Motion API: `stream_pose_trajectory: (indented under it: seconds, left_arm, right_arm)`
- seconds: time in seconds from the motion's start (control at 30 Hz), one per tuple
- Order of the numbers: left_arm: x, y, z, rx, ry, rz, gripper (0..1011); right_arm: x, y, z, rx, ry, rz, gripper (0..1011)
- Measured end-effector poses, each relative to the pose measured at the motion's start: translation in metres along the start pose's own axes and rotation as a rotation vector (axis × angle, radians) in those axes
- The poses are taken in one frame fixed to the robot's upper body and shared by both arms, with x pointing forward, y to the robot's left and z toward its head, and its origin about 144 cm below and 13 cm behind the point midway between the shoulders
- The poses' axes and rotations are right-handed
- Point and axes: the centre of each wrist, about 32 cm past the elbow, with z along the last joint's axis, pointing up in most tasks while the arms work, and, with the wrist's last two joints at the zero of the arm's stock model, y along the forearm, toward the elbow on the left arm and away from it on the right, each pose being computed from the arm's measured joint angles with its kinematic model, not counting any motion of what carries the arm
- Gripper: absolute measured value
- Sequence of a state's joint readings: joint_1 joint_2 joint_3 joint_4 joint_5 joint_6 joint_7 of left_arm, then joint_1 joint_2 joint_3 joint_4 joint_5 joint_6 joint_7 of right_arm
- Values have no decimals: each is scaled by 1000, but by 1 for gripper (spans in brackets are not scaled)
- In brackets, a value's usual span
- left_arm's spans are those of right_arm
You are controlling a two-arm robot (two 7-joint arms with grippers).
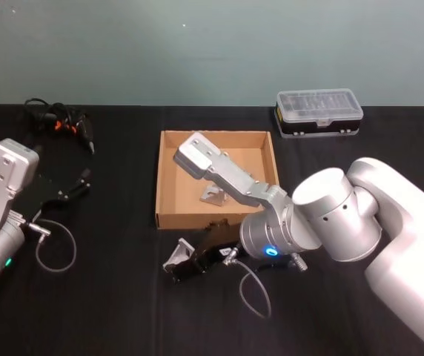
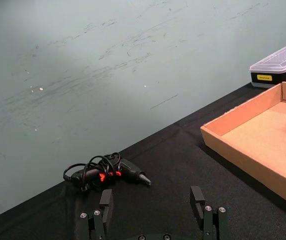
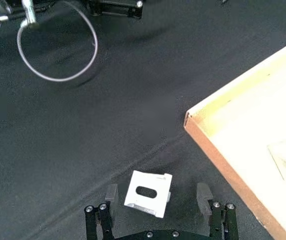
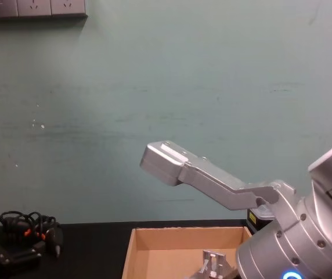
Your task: Use one hand to pick up the angle iron from the table and place it into the box.
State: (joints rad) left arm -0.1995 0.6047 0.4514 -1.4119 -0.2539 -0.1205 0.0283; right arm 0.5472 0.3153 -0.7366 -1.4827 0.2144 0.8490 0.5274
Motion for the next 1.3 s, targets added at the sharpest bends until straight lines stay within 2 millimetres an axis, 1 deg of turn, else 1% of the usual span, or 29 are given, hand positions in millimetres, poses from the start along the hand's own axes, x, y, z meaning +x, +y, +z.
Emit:
stream_pose_trajectory:
  seconds: [0.5, 0.6, 0.63, 0.67, 0.77, 0.8, 0.87, 0.93, 0.97, 1.0, 1.07, 1.1, 1.2, 1.3]
  left_arm:
    - [0, 0, 0, 0, 0, 0, 1011]
    - [0, 0, 0, 0, 0, 0, 1011]
    - [0, 0, 0, 0, 0, 0, 1011]
    - [0, 0, 0, 0, 0, 0, 1011]
    - [0, 0, 0, 0, 0, 0, 1011]
    - [0, 0, 0, 0, 0, 0, 1012]
    - [0, 0, 0, 0, 0, 0, 1011]
    - [0, 0, 0, 0, 0, 0, 1011]
    - [0, 0, 0, 0, 0, 0, 1011]
    - [0, 0, 0, 0, 0, 0, 1011]
    - [0, 0, 0, 0, 0, 0, 1011]
    - [0, 0, 0, 0, 0, 0, 1011]
    - [0, 0, 0, 0, 0, 0, 1011]
    - [0, 0, 0, 0, 0, 0, 1011]
  right_arm:
    - [0, 0, -1, 11, 2, -3, 996]
    - [0, 0, -1, 10, 2, -3, 932]
    - [0, 0, -1, 10, 2, -3, 890]
    - [0, 0, -1, 10, 2, -3, 890]
    - [0, 0, -1, 10, 1, -3, 821]
    - [0, 0, -1, 9, 1, -3, 768]
    - [0, 0, -1, 9, 1, -3, 734]
    - [0, 0, -1, 9, 1, -3, 653]
    - [0, 0, -1, 9, 1, -3, 633]
    - [0, 0, -1, 9, 1, -3, 574]
    - [0, 0, -1, 9, 1, -3, 536]
    - [0, 0, -1, 9, 1, -3, 476]
    - [0, 0, -1, 8, 0, -3, 407]
    - [0, 0, -1, 8, 0, -3, 303]
